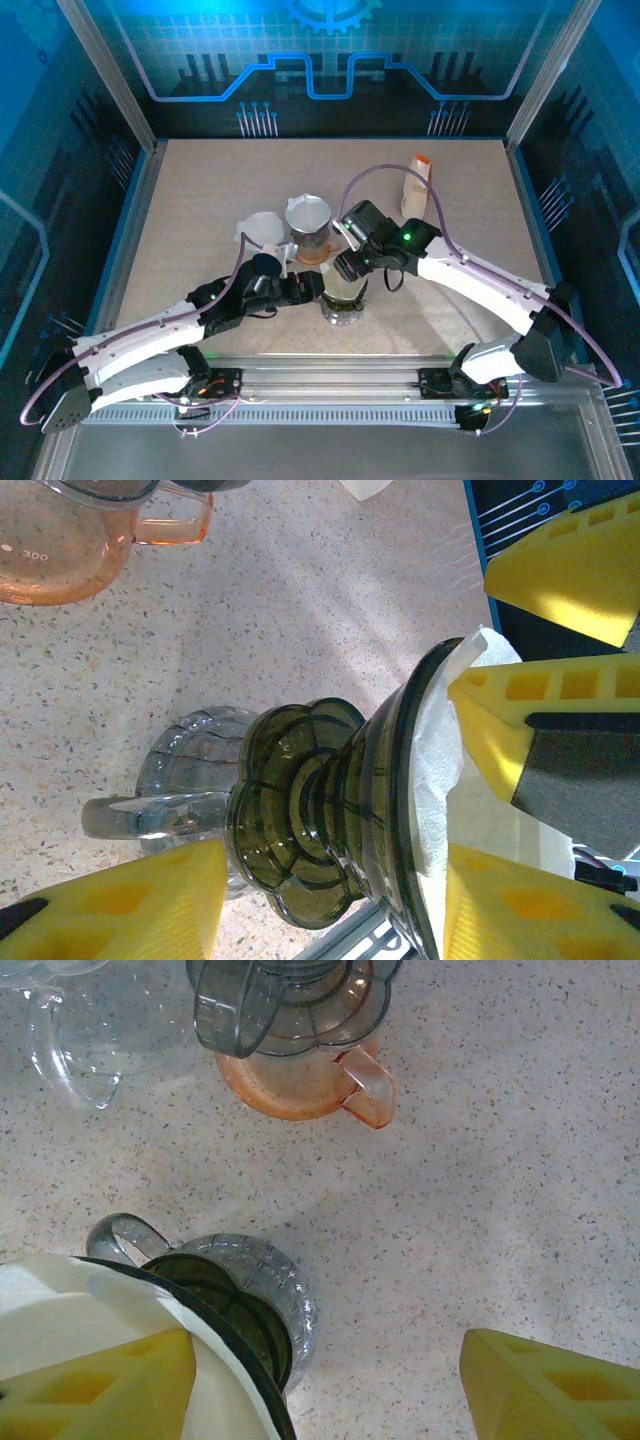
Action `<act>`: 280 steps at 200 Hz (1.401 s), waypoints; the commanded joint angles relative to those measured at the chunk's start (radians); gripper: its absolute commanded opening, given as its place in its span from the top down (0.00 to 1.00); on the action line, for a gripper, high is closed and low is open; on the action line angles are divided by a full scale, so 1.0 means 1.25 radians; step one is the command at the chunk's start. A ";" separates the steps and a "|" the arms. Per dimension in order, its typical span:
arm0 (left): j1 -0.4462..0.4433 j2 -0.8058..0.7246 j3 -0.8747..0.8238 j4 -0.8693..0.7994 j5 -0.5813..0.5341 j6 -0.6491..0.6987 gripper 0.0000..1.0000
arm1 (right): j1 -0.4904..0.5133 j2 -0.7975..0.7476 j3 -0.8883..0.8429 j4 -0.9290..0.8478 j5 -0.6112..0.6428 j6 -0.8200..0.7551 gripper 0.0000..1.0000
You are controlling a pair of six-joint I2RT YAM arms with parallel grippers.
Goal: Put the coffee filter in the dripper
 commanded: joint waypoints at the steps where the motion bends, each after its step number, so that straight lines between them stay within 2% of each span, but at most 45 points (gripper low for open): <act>1: 0.007 0.004 -0.012 0.000 0.007 -0.004 0.44 | 0.001 -0.013 0.012 0.006 0.003 -0.001 0.29; 81: 0.006 0.004 -0.015 0.005 0.003 -0.007 0.44 | 0.020 -0.131 -0.093 -0.030 0.022 0.052 0.29; 127: 0.007 0.005 -0.014 -0.002 0.000 -0.007 0.44 | 0.024 -0.156 -0.123 -0.031 0.033 0.064 0.29; 174: 0.007 0.005 -0.013 -0.004 -0.001 -0.007 0.43 | 0.024 -0.141 -0.077 0.005 0.014 0.026 0.28; 228: 0.007 0.002 0.001 -0.019 0.003 0.006 0.43 | 0.021 -0.022 0.022 -0.026 -0.009 -0.039 0.28; 280: 0.007 0.003 -0.004 -0.019 0.005 0.003 0.43 | 0.023 0.019 0.029 0.029 0.010 -0.021 0.28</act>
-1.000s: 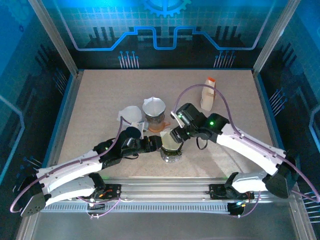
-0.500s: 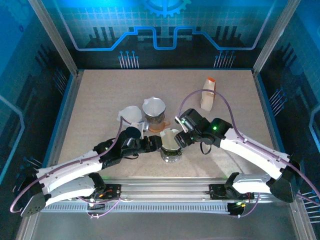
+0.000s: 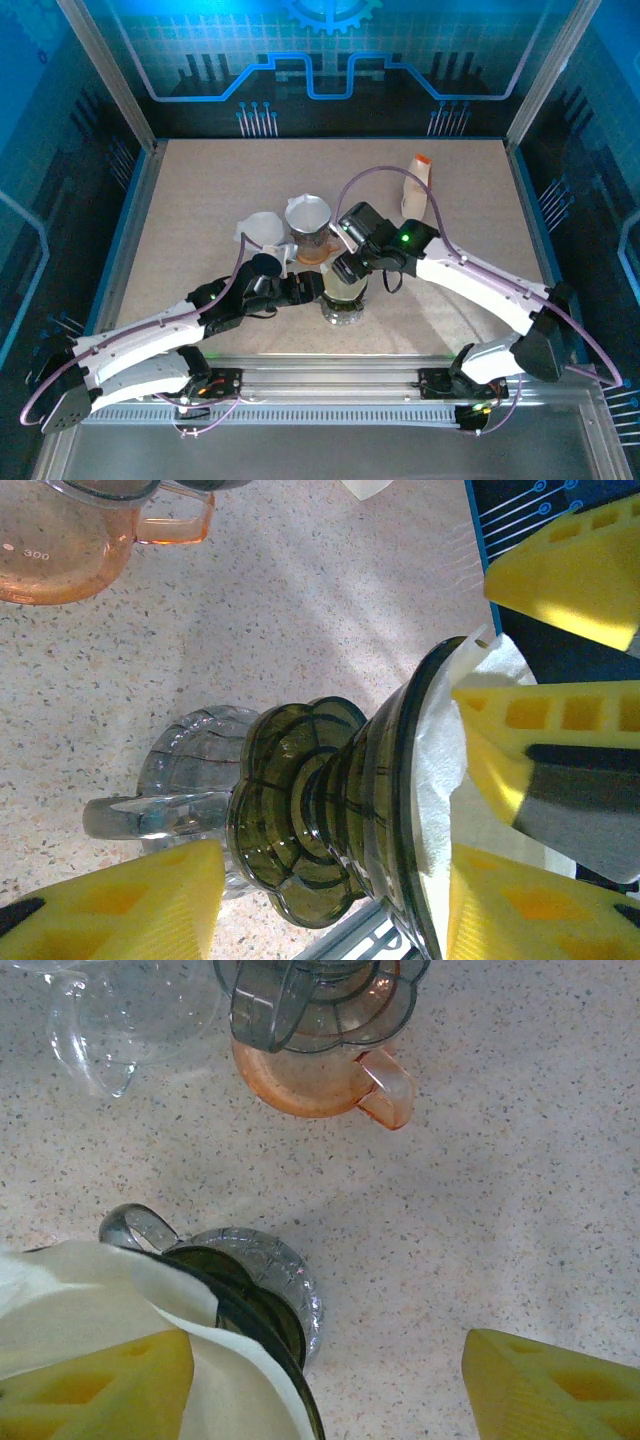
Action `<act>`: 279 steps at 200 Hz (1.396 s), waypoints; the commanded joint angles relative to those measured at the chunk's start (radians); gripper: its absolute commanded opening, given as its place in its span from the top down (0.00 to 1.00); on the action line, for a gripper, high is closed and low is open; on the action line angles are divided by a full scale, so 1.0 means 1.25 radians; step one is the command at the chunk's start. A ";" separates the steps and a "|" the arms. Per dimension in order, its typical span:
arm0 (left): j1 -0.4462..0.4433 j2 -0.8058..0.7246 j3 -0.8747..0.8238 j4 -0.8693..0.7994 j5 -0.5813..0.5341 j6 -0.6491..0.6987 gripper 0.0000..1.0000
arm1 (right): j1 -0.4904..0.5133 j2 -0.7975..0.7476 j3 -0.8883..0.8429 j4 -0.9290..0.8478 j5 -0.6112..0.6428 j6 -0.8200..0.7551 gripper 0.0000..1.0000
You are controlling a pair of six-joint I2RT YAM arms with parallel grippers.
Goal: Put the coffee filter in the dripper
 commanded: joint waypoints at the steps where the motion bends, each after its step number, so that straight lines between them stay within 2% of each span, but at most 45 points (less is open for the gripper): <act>1: 0.007 0.003 -0.004 -0.018 0.005 0.003 0.43 | 0.007 0.010 0.023 0.034 0.012 0.001 0.28; 59: 0.006 0.005 -0.005 -0.014 0.013 0.005 0.43 | 0.010 0.014 0.019 0.035 0.053 0.042 0.29; 206: 0.007 0.003 -0.007 -0.012 0.012 0.001 0.42 | 0.052 -0.159 -0.139 0.018 0.057 0.146 0.28; 279: 0.007 0.001 -0.007 -0.017 0.014 0.001 0.42 | 0.042 -0.131 -0.075 -0.007 0.049 0.094 0.29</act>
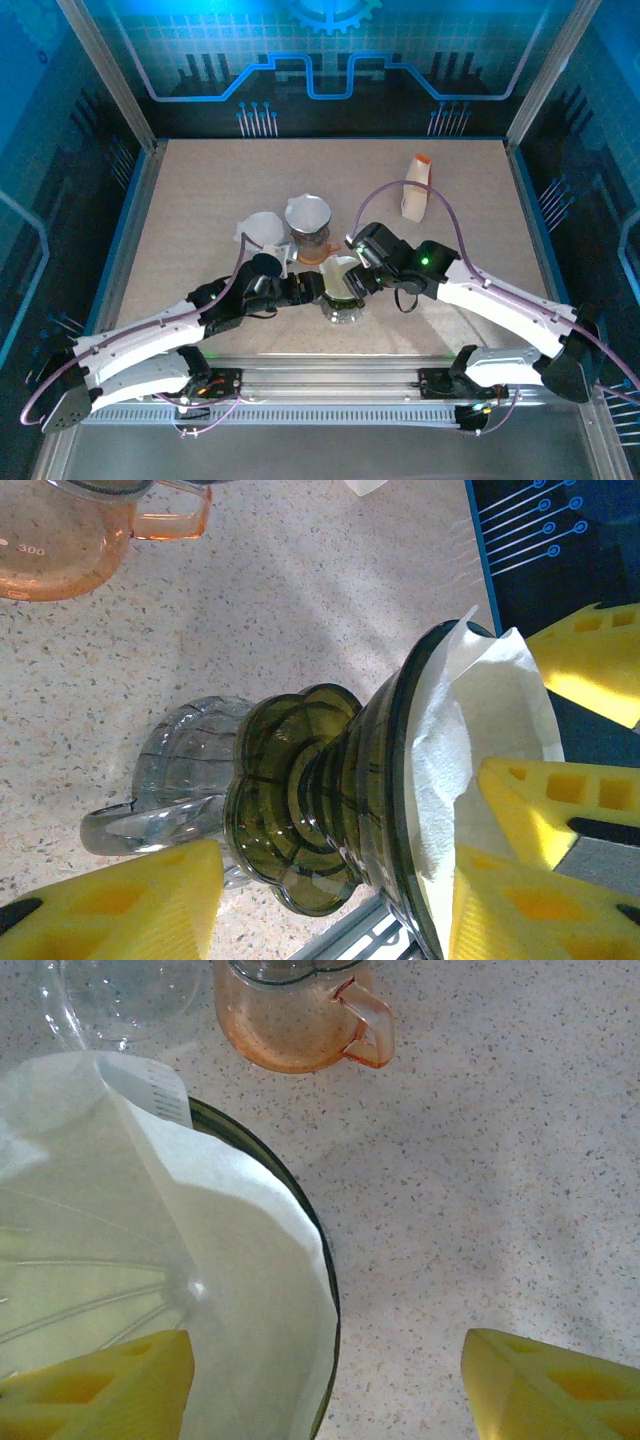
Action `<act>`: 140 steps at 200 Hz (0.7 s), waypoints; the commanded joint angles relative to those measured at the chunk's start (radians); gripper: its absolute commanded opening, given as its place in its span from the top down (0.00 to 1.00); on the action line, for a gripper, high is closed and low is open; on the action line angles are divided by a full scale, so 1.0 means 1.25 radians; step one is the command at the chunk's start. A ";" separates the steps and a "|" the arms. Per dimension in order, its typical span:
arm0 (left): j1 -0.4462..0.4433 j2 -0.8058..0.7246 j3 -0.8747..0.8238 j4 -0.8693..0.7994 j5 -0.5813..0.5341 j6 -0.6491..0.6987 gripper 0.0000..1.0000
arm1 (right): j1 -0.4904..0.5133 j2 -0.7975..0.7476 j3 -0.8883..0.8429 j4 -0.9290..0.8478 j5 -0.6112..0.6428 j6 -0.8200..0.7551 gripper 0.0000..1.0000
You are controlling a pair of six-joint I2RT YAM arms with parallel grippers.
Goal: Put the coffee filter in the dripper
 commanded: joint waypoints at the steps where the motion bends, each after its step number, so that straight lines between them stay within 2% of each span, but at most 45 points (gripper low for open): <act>1: 0.007 -0.001 -0.007 -0.017 0.008 0.001 0.42 | -0.002 0.012 0.047 -0.013 0.003 -0.025 0.30; 24: 0.007 -0.002 -0.005 -0.020 0.008 0.001 0.42 | -0.012 0.031 0.055 -0.023 0.000 -0.025 0.30; 65: 0.006 -0.020 0.004 -0.026 0.012 0.000 0.30 | -0.011 0.033 0.040 -0.002 -0.011 -0.021 0.29; 140: 0.007 -0.062 0.024 -0.026 0.016 -0.005 0.19 | -0.010 0.063 0.056 0.014 -0.042 -0.031 0.28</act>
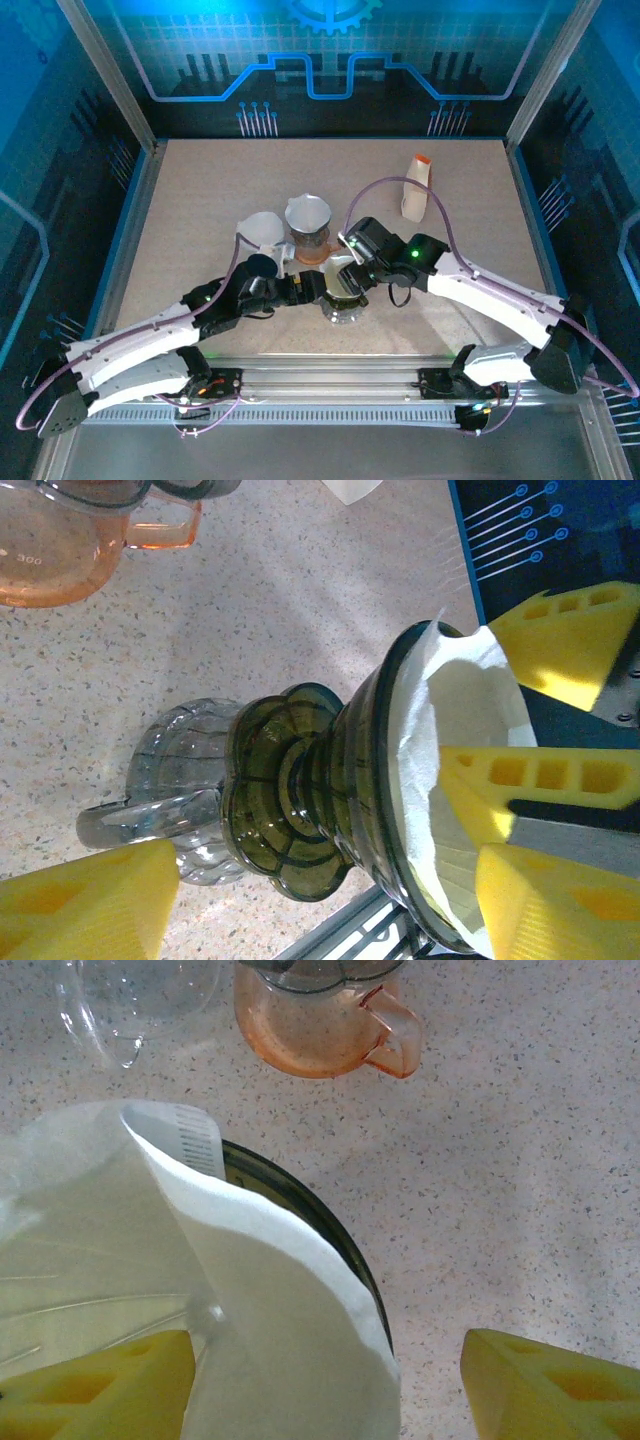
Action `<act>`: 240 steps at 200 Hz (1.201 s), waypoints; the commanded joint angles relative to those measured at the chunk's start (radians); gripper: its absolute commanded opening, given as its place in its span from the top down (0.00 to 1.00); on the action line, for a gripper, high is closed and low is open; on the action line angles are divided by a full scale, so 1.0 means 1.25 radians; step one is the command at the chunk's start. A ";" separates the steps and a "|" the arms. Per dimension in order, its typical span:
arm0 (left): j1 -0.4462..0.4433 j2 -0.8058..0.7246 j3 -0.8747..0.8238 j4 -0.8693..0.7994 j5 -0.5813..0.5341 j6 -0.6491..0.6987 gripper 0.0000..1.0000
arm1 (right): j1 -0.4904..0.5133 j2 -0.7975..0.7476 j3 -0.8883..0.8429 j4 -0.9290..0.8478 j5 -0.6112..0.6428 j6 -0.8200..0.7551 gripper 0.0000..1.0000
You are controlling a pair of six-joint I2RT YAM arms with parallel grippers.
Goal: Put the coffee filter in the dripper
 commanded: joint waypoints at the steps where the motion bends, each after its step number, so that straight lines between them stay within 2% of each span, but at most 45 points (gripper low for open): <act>1: 0.007 -0.025 0.024 -0.013 0.014 -0.005 0.19 | -0.003 0.005 0.019 0.015 -0.013 -0.008 0.28; 107: 0.008 -0.054 0.028 -0.041 -0.008 0.004 0.16 | -0.005 0.038 0.025 0.033 -0.016 -0.007 0.28; 183: 0.021 -0.171 0.102 -0.179 -0.088 0.077 0.13 | -0.004 -0.078 0.069 0.001 0.042 -0.014 0.27; 240: 0.070 -0.261 0.194 -0.348 -0.204 0.161 0.13 | -0.005 -0.193 -0.019 0.052 0.079 0.001 0.26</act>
